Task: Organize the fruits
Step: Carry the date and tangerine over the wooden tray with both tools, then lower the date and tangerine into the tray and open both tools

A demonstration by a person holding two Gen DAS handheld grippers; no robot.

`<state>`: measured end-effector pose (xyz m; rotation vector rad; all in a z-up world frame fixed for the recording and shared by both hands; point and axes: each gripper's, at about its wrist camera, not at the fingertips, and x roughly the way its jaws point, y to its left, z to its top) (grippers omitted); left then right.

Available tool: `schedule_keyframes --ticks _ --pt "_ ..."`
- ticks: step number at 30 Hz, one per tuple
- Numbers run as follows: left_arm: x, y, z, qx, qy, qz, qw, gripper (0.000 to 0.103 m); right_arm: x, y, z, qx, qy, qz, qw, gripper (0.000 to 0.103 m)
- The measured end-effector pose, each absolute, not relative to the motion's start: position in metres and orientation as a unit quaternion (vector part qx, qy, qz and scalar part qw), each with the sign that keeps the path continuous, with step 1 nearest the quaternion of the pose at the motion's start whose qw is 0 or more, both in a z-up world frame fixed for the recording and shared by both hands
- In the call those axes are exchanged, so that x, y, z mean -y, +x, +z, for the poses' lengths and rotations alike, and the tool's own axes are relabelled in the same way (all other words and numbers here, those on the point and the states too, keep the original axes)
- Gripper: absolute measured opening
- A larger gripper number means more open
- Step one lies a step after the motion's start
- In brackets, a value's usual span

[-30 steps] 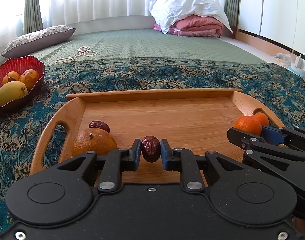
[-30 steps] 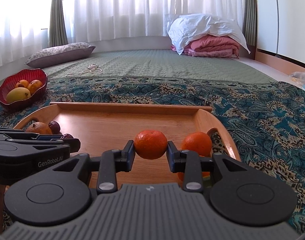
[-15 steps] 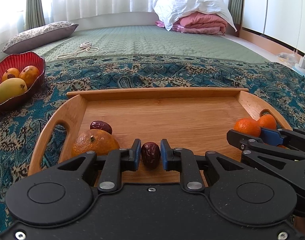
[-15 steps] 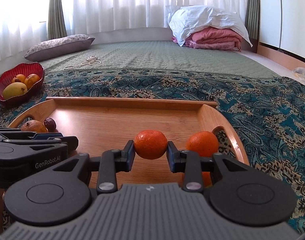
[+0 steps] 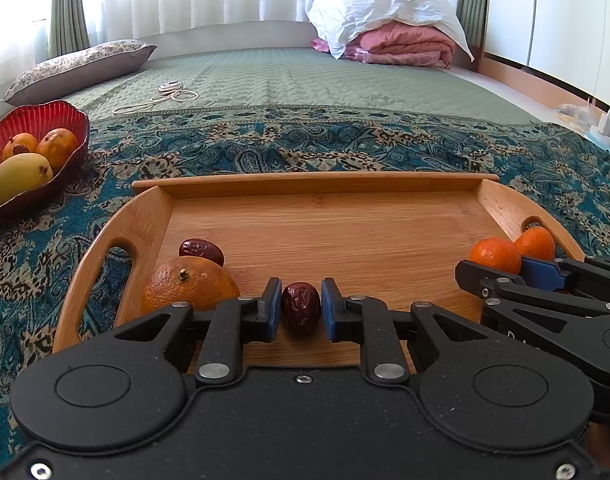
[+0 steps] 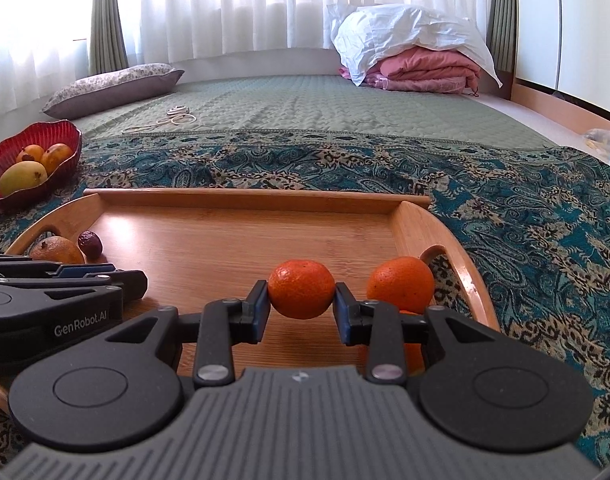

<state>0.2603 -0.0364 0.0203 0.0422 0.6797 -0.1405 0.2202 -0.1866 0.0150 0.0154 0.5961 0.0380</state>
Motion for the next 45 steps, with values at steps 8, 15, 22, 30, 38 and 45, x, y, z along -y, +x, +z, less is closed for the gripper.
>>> schedule_keyframes --ticks 8,15,22,30,38,45 --pt "0.037 0.260 0.021 -0.333 0.022 -0.069 0.940 0.020 0.187 0.220 0.015 -0.295 0.006 0.020 0.955 0.040" --pt "0.037 0.260 0.020 -0.334 0.022 -0.068 0.940 0.021 0.188 0.220 0.015 -0.296 0.005 0.021 0.955 0.040" --pt "0.035 0.257 0.023 -0.335 0.024 -0.070 0.939 0.033 0.187 0.218 0.016 -0.296 0.007 0.022 0.955 0.046" --pt "0.037 0.252 0.032 -0.331 0.033 -0.067 0.941 0.041 0.184 0.210 0.025 -0.285 0.000 0.026 0.958 0.052" --pt "0.035 0.239 0.048 -0.323 0.030 -0.073 0.943 0.055 0.185 0.196 0.039 -0.270 -0.005 0.026 0.962 0.064" --pt "0.033 0.221 0.064 -0.300 0.044 -0.066 0.951 0.074 0.192 0.179 0.053 -0.249 -0.009 0.014 0.968 0.073"
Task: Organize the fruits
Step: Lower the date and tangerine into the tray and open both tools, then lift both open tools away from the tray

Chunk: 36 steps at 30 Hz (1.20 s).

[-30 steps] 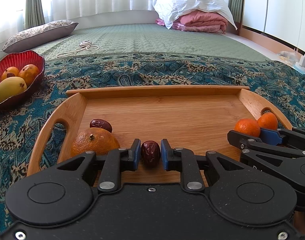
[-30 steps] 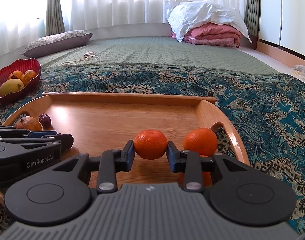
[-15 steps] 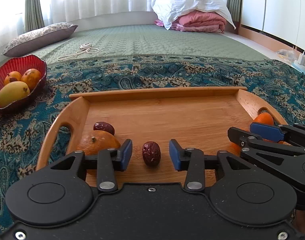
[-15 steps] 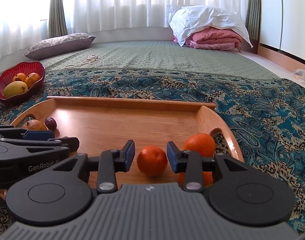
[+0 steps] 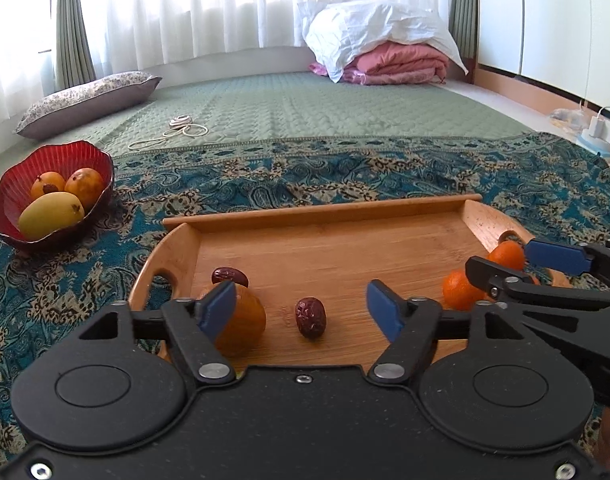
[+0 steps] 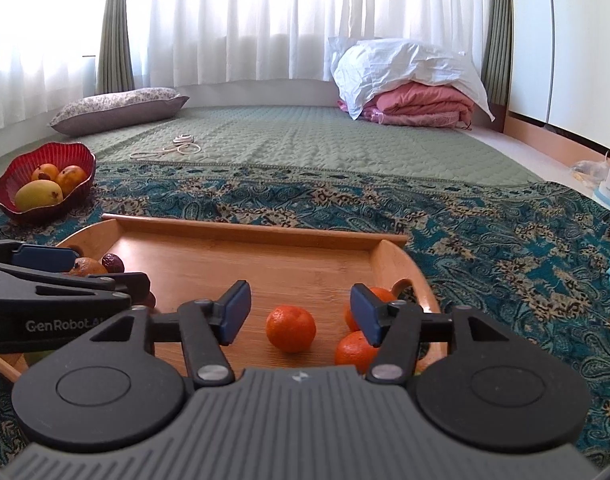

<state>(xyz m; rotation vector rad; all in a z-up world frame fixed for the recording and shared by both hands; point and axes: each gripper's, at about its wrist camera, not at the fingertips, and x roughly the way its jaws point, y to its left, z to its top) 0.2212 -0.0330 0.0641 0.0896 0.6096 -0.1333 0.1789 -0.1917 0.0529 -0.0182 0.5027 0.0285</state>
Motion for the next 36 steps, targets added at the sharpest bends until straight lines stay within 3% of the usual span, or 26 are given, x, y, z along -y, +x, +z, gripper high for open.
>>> schedule_keyframes --ticks 5,14,23,36 --pt "0.028 0.207 0.073 -0.290 0.039 -0.065 0.954 0.085 0.198 0.165 0.061 -0.232 -0.004 0.010 0.973 0.083" --pt "0.019 0.179 0.082 -0.282 0.022 -0.074 0.956 0.095 0.206 0.142 0.071 -0.217 0.011 0.005 0.976 0.091" --pt "0.011 0.152 0.078 -0.283 0.012 -0.065 0.957 0.099 0.205 0.114 0.071 -0.200 0.008 0.011 0.980 0.101" --pt "-0.003 0.120 0.057 -0.293 0.014 -0.043 0.955 0.101 0.194 0.084 0.053 -0.200 -0.028 0.021 0.979 0.103"
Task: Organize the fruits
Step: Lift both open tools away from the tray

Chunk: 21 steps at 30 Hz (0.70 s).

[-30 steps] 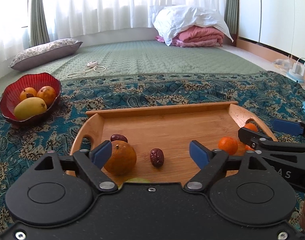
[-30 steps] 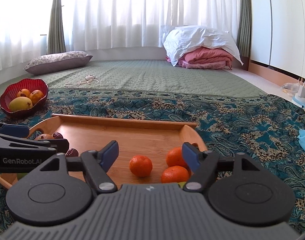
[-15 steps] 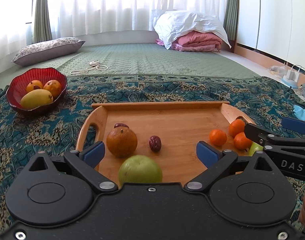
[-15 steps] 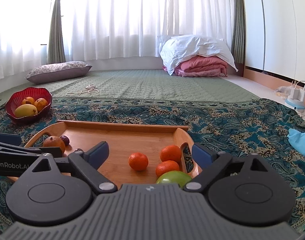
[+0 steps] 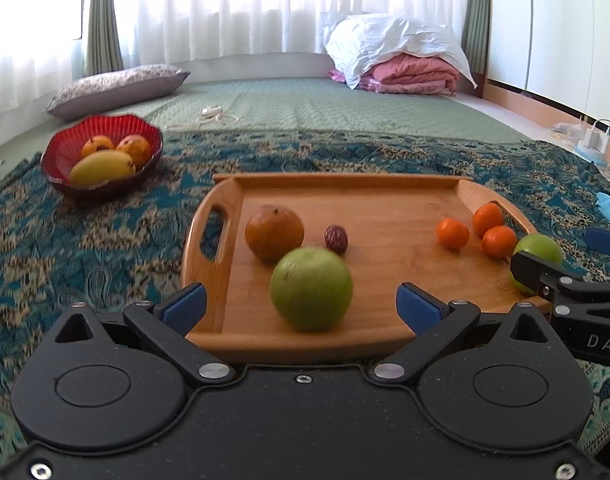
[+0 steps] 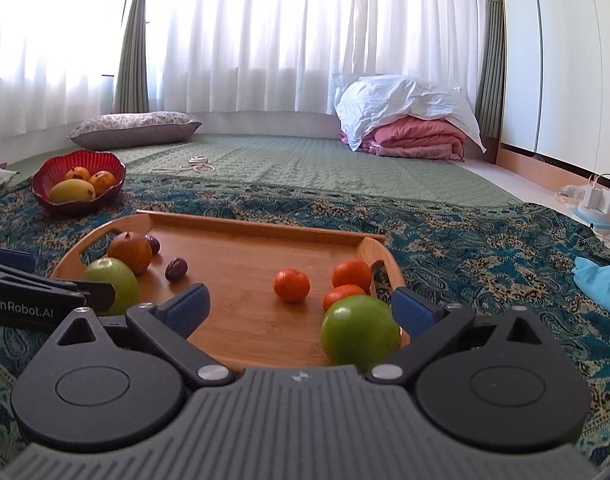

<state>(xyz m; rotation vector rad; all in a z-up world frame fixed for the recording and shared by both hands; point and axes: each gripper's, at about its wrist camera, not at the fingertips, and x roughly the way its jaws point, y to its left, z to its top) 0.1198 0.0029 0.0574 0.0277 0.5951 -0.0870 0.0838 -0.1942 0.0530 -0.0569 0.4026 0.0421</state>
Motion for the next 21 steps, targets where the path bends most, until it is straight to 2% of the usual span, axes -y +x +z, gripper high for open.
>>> schedule_keyframes --ticks 21 --pt "-0.009 0.102 0.007 -0.348 0.016 -0.017 0.937 0.102 0.194 0.072 0.005 -0.264 -0.022 0.004 0.964 0.103"
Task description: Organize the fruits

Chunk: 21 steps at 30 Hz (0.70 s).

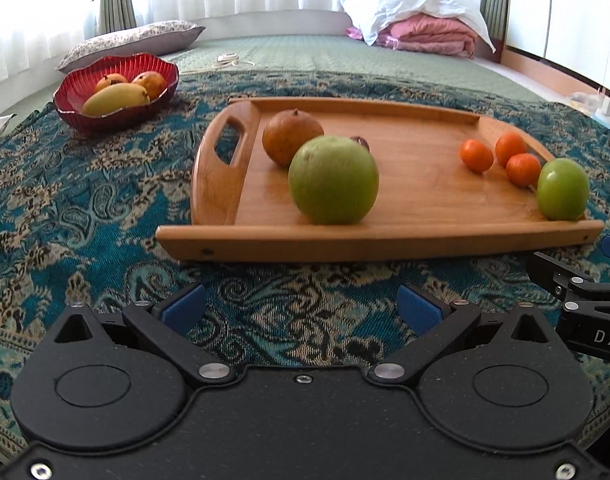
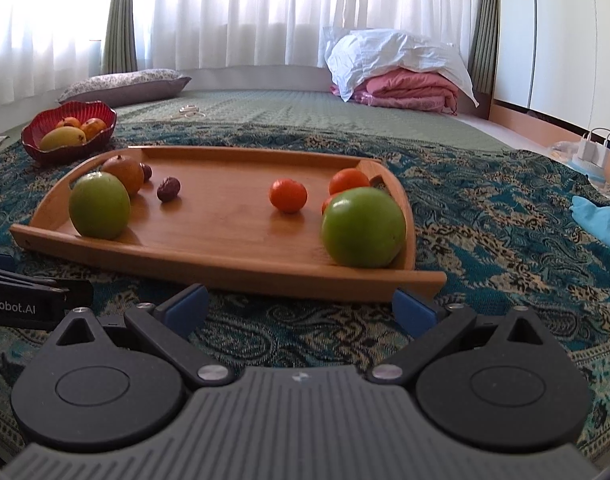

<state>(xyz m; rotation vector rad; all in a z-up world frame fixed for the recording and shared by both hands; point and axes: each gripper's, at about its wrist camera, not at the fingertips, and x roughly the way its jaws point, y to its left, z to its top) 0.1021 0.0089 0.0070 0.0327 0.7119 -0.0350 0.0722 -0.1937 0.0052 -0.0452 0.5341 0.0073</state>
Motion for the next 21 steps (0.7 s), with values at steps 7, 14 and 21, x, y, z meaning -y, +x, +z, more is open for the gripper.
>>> schedule_keyframes --ticks 7,14,21 --pt "-0.006 0.107 0.002 -0.345 0.027 -0.013 0.938 0.103 0.193 0.085 -0.006 -0.296 -0.023 -0.006 0.955 0.103" --pt "-0.005 0.113 -0.002 -0.343 0.029 -0.015 0.939 0.103 0.195 0.093 -0.014 -0.317 -0.017 -0.008 0.948 0.103" --pt "-0.008 0.117 -0.005 -0.346 0.026 -0.022 0.937 0.103 0.193 0.091 -0.018 -0.307 -0.023 -0.007 0.952 0.103"
